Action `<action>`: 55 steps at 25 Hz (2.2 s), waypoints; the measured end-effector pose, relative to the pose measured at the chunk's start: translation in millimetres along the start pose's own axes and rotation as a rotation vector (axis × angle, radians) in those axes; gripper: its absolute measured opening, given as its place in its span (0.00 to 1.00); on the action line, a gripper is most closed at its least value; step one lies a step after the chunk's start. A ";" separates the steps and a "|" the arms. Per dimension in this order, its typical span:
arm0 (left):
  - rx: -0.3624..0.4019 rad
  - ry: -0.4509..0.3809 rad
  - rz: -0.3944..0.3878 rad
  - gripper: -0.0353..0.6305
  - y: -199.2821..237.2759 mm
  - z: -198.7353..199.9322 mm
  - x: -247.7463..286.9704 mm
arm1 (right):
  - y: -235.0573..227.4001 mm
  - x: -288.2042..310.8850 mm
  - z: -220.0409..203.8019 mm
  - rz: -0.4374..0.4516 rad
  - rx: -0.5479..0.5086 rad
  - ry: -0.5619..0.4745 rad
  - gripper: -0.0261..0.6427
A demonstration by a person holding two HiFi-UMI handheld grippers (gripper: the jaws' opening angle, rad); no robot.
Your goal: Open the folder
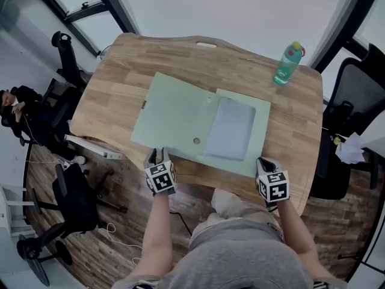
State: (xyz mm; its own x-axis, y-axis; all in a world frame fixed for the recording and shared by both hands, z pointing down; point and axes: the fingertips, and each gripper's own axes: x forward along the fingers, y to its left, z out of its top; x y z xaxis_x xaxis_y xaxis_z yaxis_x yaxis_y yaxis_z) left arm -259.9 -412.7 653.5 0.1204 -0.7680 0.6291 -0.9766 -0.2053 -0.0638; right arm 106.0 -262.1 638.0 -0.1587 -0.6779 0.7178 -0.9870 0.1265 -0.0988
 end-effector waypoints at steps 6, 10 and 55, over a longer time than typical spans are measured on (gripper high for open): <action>-0.019 -0.051 -0.067 0.26 -19.4 11.2 -22.1 | 10.4 -19.5 1.4 -0.005 -0.035 -0.038 0.04; -0.019 -0.088 -0.129 0.26 -39.7 17.0 -41.7 | 21.8 -37.0 8.0 0.008 -0.037 -0.102 0.04; -0.029 -0.325 -0.463 0.06 -180.4 -26.7 -302.2 | 138.2 -210.9 -19.2 0.166 -0.078 -0.471 0.04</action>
State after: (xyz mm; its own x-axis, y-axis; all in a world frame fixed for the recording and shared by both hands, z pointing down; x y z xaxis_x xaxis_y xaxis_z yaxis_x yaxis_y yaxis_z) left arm -124.9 -127.3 495.5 0.5812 -0.7500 0.3157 -0.8130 -0.5518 0.1857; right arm 3.5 -87.7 486.1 -0.3243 -0.8950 0.3063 -0.9458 0.3014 -0.1205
